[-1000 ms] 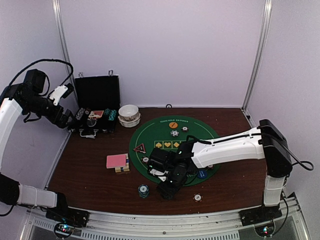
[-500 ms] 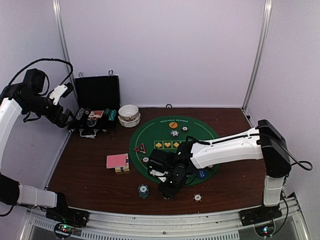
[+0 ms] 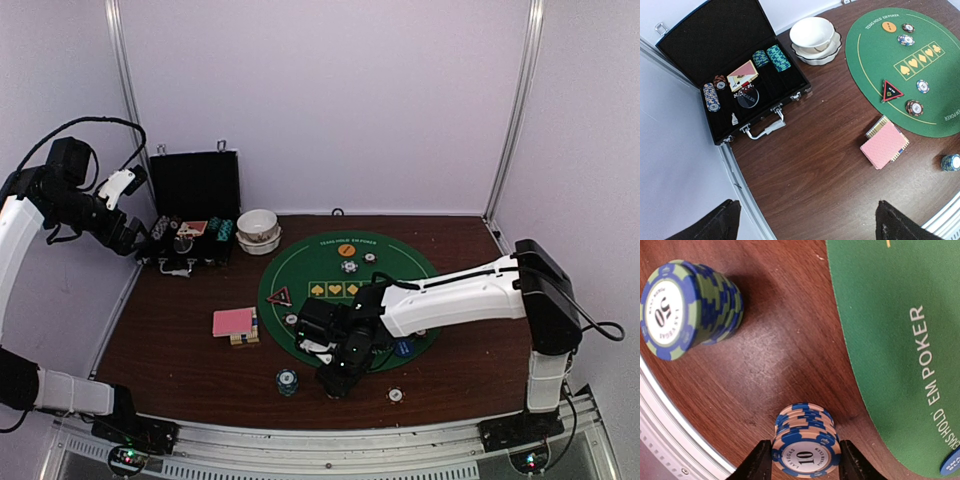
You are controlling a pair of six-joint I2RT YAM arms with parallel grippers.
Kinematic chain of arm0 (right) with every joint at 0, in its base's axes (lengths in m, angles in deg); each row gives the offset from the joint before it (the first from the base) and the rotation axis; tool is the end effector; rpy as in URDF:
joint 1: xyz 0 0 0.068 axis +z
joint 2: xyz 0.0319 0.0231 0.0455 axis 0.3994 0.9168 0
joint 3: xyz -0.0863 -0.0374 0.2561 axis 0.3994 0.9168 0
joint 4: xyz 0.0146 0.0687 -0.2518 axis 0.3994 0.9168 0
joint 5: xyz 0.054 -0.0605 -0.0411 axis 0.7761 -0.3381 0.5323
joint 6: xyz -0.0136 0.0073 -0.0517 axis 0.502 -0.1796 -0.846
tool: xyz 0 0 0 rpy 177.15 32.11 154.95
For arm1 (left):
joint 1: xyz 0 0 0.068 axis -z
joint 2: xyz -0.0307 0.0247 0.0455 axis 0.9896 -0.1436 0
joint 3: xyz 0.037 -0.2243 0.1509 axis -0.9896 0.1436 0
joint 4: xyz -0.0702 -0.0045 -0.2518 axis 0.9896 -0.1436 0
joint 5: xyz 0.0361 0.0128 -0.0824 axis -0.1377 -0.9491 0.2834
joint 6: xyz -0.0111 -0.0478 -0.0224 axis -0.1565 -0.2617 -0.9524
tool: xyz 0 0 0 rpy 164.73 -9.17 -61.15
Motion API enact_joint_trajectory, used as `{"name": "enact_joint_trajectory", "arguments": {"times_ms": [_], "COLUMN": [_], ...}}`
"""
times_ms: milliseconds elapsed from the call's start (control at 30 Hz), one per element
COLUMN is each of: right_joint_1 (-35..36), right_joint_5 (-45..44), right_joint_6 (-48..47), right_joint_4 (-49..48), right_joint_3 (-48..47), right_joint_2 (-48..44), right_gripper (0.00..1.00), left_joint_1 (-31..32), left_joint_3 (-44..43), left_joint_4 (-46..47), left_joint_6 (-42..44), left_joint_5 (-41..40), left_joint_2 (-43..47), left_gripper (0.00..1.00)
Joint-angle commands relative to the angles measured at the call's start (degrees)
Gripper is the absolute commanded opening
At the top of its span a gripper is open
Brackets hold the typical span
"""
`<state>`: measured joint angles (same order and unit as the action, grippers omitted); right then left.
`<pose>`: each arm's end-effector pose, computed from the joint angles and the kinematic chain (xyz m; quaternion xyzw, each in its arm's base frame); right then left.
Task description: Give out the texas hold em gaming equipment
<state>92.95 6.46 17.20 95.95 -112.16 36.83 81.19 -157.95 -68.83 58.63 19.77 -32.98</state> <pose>0.1300 0.3613 0.1726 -0.4333 0.8926 0.1227 0.0210 0.2045 -0.0061 0.4068 0.2100 0.9115 -0.0394 0.3515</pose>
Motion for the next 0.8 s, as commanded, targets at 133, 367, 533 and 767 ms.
{"name": "enact_joint_trajectory", "arguments": {"times_ms": [133,367,533,767], "right_joint_1": [0.25,0.28,0.26,0.38], "right_joint_5": [-0.92,-1.19,-1.20,-1.48], "right_joint_6": [0.32,0.47,0.44,0.46], "right_joint_4": [0.65,0.68,1.47,2.76], "right_joint_3": [-1.13,-1.25,-1.72,-2.61], "right_joint_2": [1.33,0.61,-0.52,-1.21], "right_gripper": [0.49,0.36,0.34,0.22], "left_joint_1": [-0.41,-0.43,-0.41,-0.41], "left_joint_3": [-1.63,-1.62,-1.54,-1.46], "left_joint_4": [0.11,0.11,0.07,0.11], "left_joint_6": [0.72,0.63,0.51,0.46], "left_joint_5": [0.45,0.37,0.54,0.59], "left_joint_2": [0.42,0.28,0.42,0.50], "left_gripper": [0.98,0.97,0.97,0.97]}}
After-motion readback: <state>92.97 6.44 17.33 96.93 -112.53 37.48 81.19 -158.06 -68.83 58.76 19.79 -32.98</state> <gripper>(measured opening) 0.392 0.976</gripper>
